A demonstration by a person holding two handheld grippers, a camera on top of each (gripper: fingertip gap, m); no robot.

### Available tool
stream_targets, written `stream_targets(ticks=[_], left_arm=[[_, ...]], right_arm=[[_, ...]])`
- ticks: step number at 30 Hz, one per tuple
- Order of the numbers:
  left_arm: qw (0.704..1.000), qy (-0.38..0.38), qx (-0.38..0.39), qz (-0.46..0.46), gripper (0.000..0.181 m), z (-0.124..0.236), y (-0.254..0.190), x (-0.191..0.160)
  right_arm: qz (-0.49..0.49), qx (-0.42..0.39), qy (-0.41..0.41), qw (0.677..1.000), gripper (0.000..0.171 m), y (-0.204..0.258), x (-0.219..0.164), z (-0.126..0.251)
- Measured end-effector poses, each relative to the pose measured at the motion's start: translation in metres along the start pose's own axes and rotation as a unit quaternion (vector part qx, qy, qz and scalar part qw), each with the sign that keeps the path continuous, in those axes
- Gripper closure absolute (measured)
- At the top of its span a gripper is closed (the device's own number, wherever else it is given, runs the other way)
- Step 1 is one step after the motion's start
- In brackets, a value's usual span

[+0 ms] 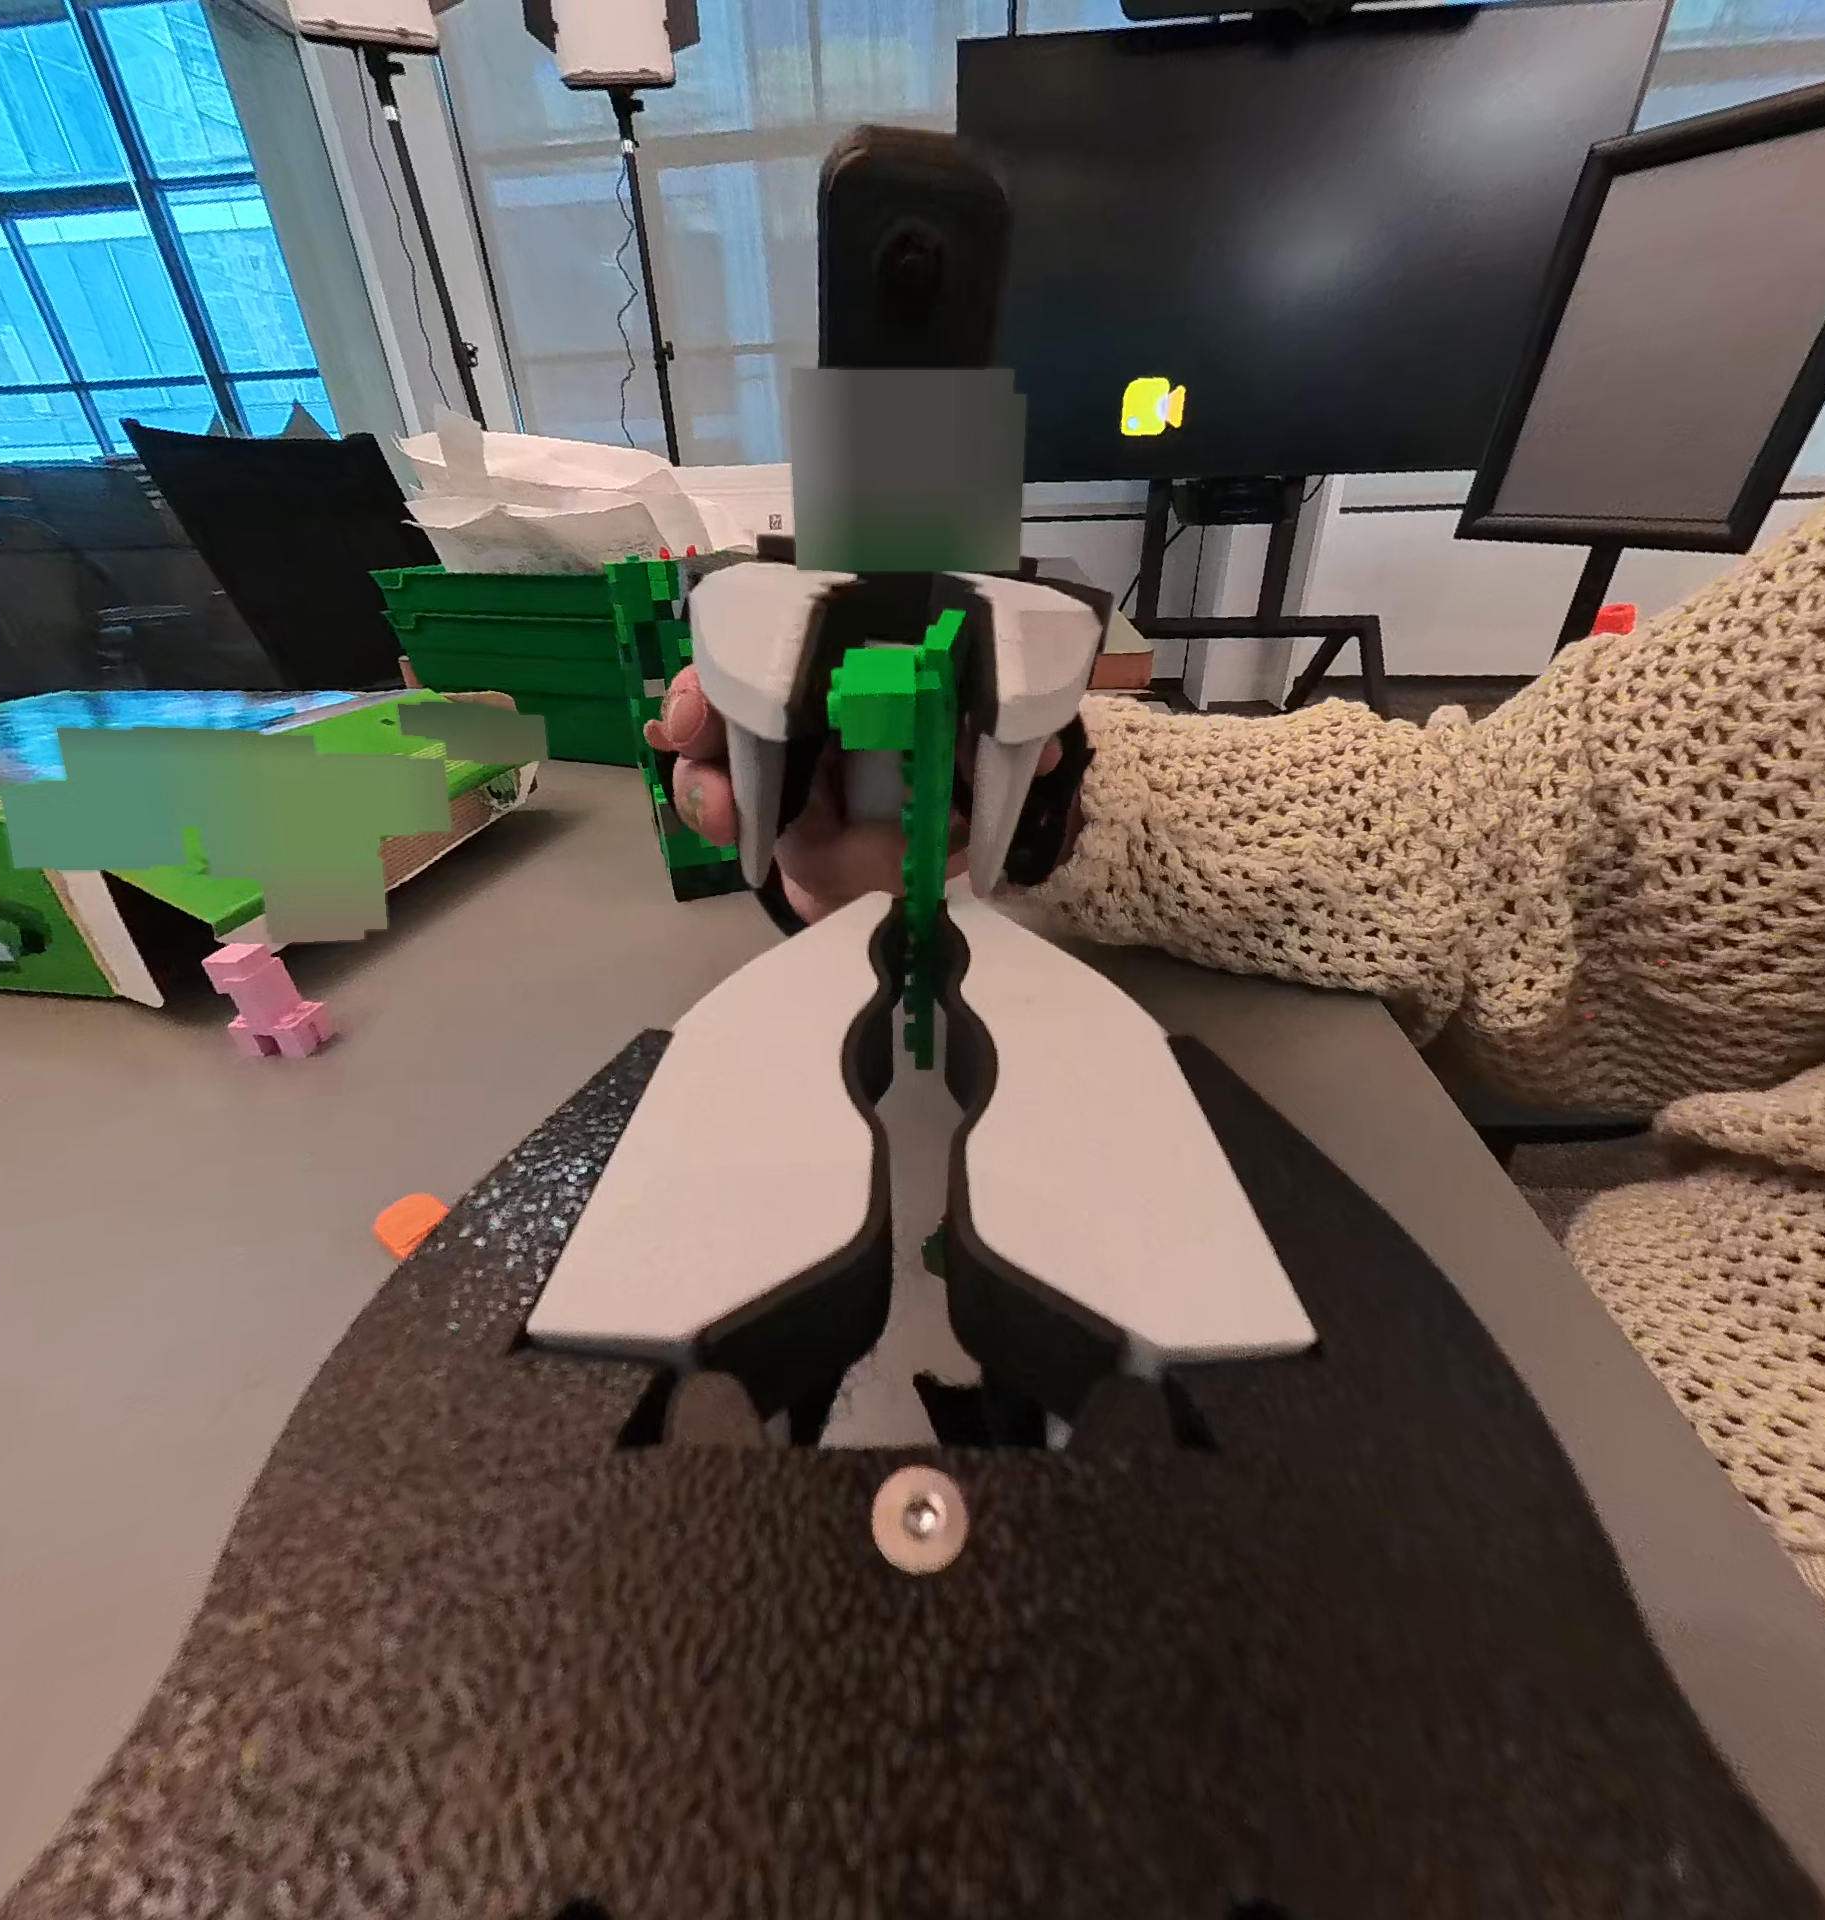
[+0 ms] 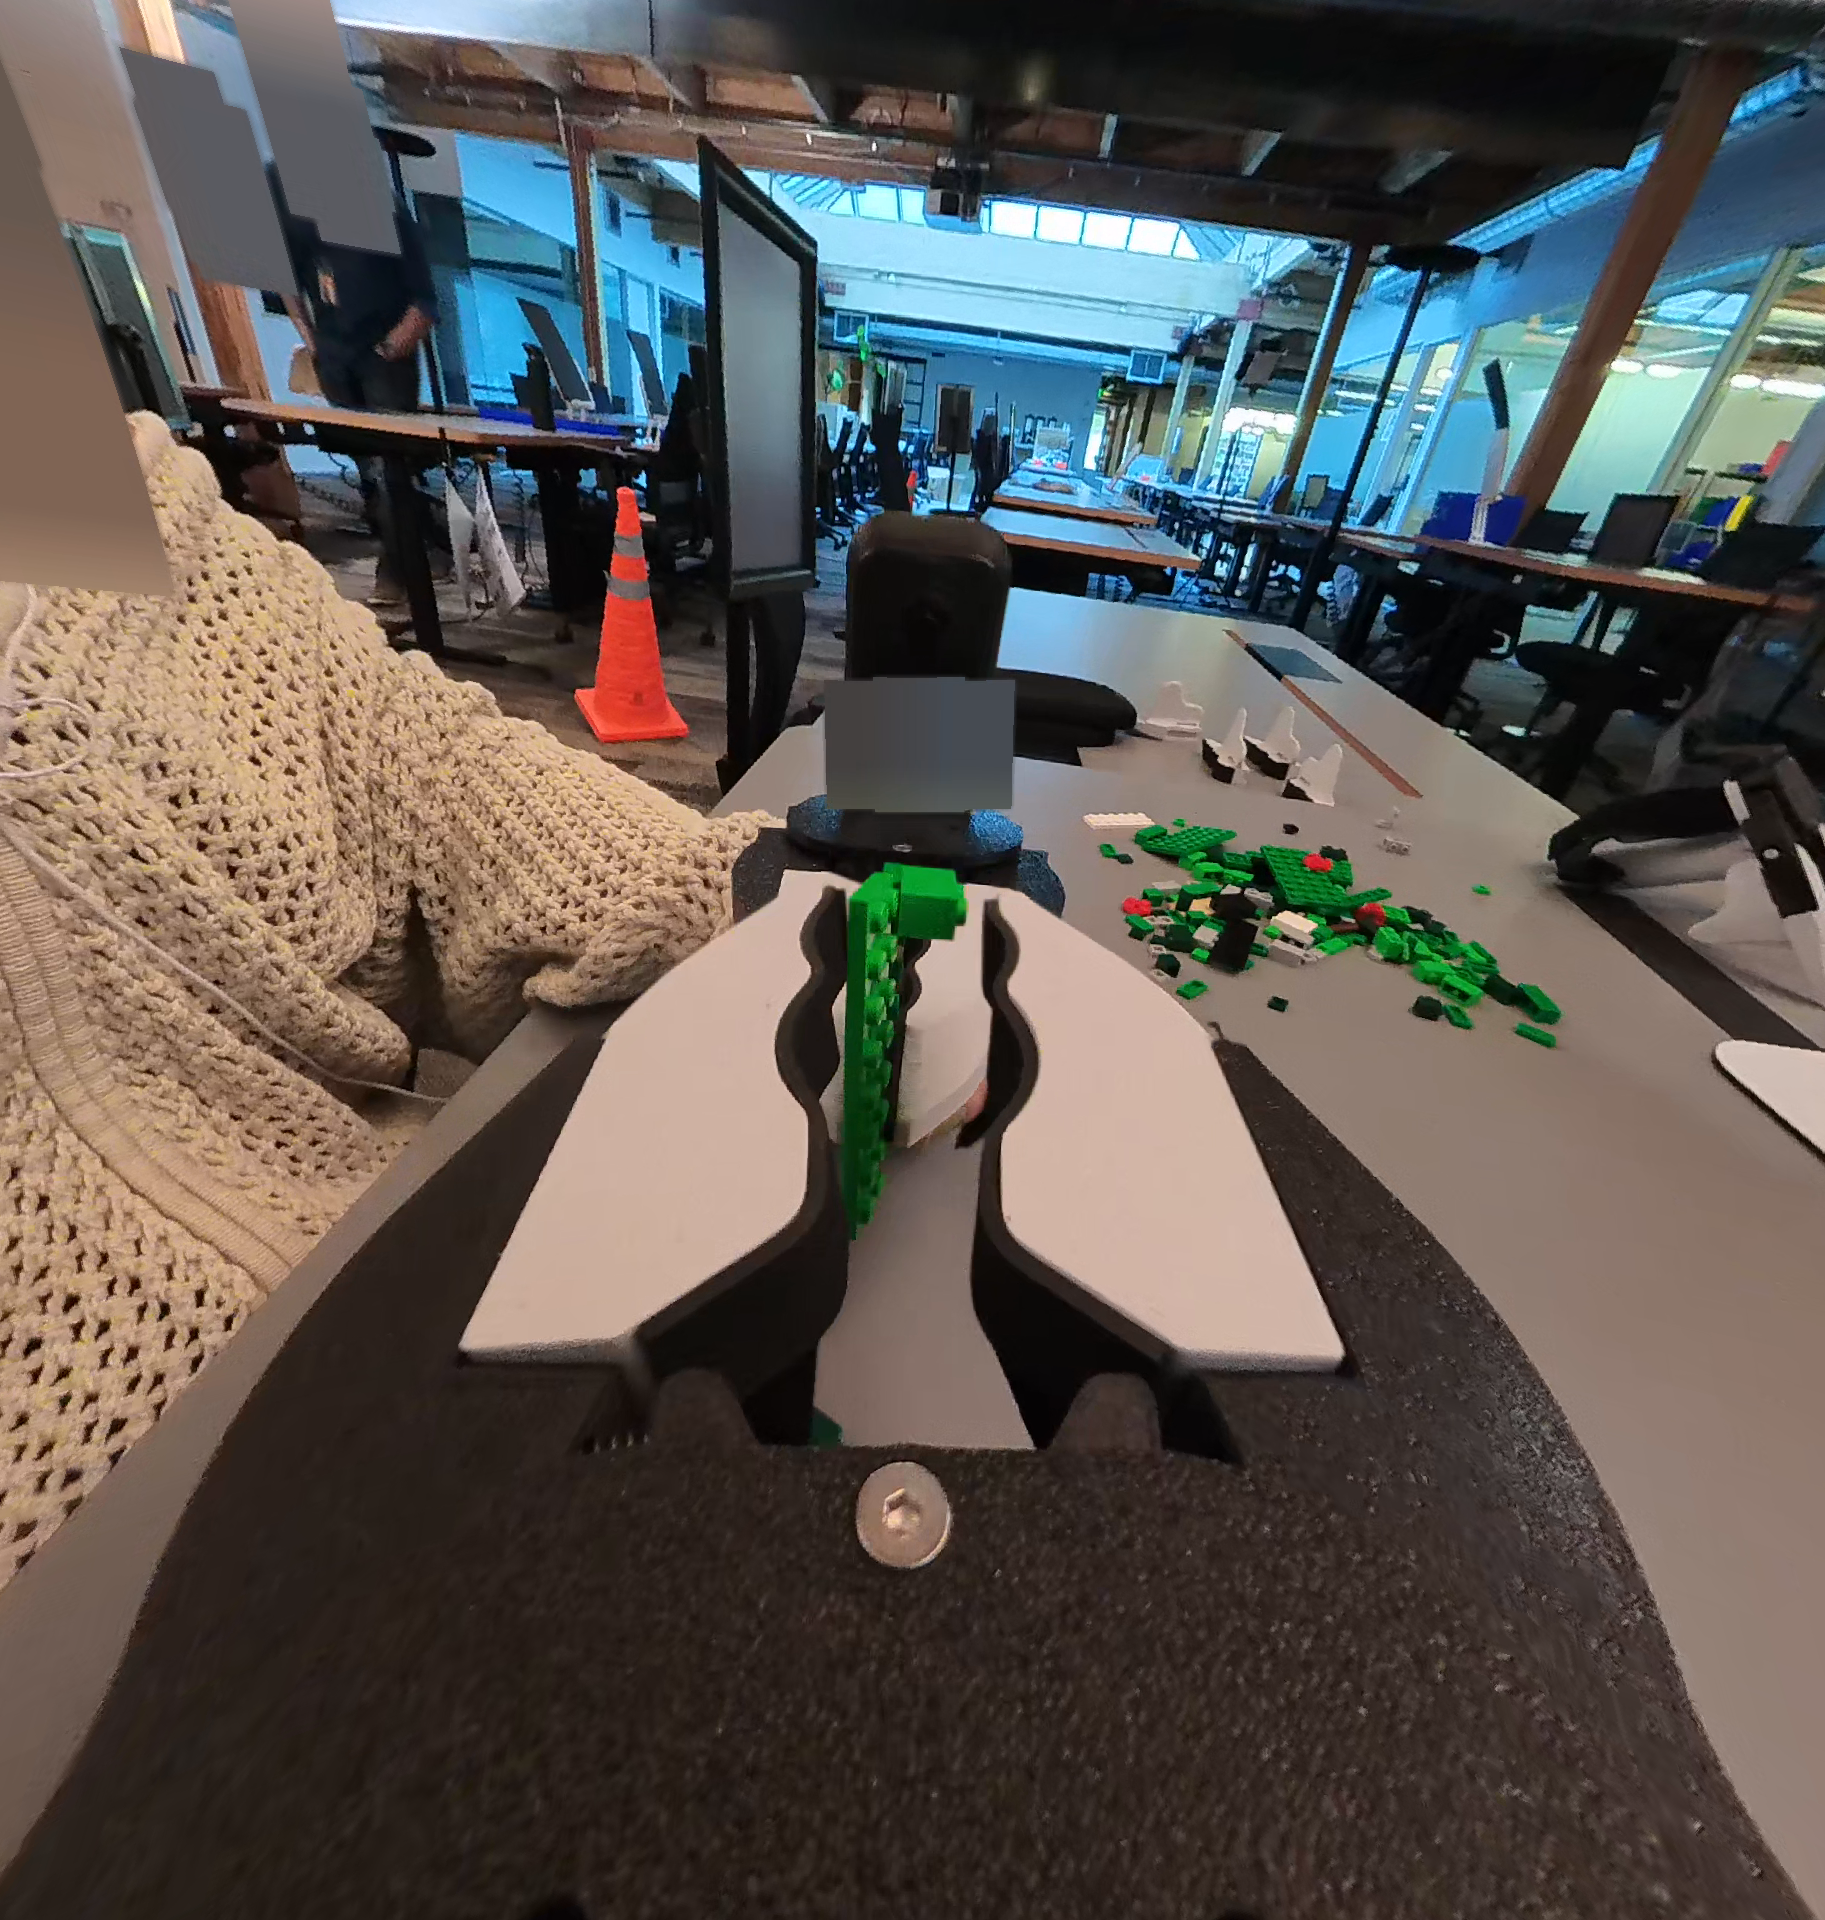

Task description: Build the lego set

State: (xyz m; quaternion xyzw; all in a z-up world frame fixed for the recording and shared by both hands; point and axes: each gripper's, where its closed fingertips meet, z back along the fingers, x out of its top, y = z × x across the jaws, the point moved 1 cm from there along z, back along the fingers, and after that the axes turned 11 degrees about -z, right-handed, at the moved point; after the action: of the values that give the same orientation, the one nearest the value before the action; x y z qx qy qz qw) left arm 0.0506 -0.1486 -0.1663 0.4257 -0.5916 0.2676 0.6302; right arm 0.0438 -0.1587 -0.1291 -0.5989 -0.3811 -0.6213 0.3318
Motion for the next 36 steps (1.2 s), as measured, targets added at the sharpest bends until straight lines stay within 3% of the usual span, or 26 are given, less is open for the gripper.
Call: stream_targets(ticks=[36], left_arm=[[0.999,0.008,0.023,-0.022,0.177,0.0002,0.0029,-0.0012]], right_arm=[[0.042,-0.03,0.021,0.998,0.154,-0.0015,-0.0022,-0.0037]])
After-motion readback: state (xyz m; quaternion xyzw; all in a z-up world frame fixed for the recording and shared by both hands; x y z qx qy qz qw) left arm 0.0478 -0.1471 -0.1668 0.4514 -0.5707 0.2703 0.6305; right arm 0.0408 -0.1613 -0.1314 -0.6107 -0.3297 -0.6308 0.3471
